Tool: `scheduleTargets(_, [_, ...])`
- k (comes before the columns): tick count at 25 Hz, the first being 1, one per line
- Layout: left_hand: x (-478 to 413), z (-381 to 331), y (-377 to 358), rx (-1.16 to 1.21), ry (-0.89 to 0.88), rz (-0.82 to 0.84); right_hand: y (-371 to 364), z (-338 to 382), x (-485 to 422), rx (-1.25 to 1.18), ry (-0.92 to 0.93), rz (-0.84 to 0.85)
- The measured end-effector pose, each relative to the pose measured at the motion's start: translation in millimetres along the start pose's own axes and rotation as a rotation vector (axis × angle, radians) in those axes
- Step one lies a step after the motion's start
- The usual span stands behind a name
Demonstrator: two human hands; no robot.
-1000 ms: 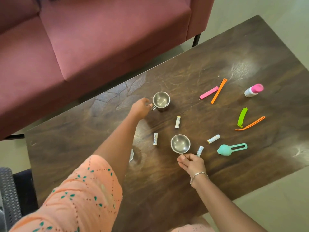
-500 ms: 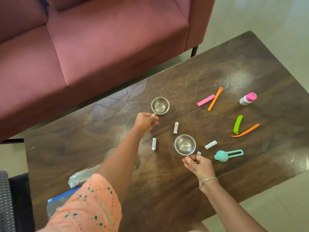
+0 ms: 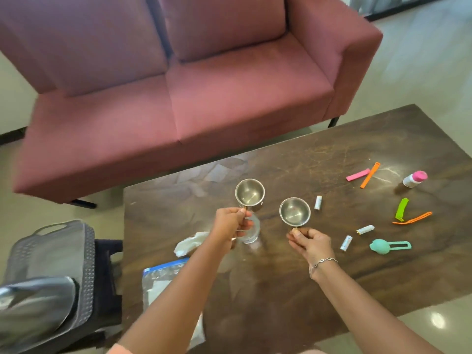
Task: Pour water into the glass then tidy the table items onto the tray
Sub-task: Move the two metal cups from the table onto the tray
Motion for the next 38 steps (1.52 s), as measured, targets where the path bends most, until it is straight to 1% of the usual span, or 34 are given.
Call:
scheduleTargets(3, [39.6, 29.8, 65.1, 0.032, 0.009, -0.055, -51.1, -29.6, 43.5, -0.013, 0.003, 0.064])
scheduleTargets(8, [94.3, 101.5, 180.5, 0.084, 0.011, -0.19, -127.3, -98.1, 113.8, 0.0, -0.047, 0.153])
scheduleTargets(13, [138.7, 172.8, 266.1, 0.182, 0.068, -0.269, -186.9, -159.5, 164.5, 0.033, -0.102, 0.222])
scheduleTargets(16, [151.0, 199.4, 299.5, 0.217, 0.13, -0.312, -218.2, -186.4, 185.1, 0.107, -0.12, 0.258])
scheduleTargets(22, [145.6, 209.8, 336.8, 0.288, 0.205, -0.35, -267.7, -220.2, 183.7, 0.306, -0.102, 0.333])
scheduleTargets(28, [133.6, 205.3, 380.2, 0.349, 0.195, -0.359, -312.6, -248.0, 174.2, 0.408, -0.098, 0.373])
scheduleTargets(34, [108.0, 204.8, 469.9, 0.334, 0.104, -0.434, -375.9, -282.5, 166.0, 0.435, -0.098, 0.4])
scheduleTargets(38, [72.9, 213.8, 552.0, 0.275, 0.1, -0.479, -436.4, -318.4, 159.3, 0.445, -0.109, 0.405])
Point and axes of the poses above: each hand's wrist, its own x-axis away from the middle knuckle, its own y-axis out of the back of the hand, z = x × y, the point moved 5 cm from there along -x, towards the middle knuckle, and after that the axes turned 10 degrees about -x, right-handed, at the moved point
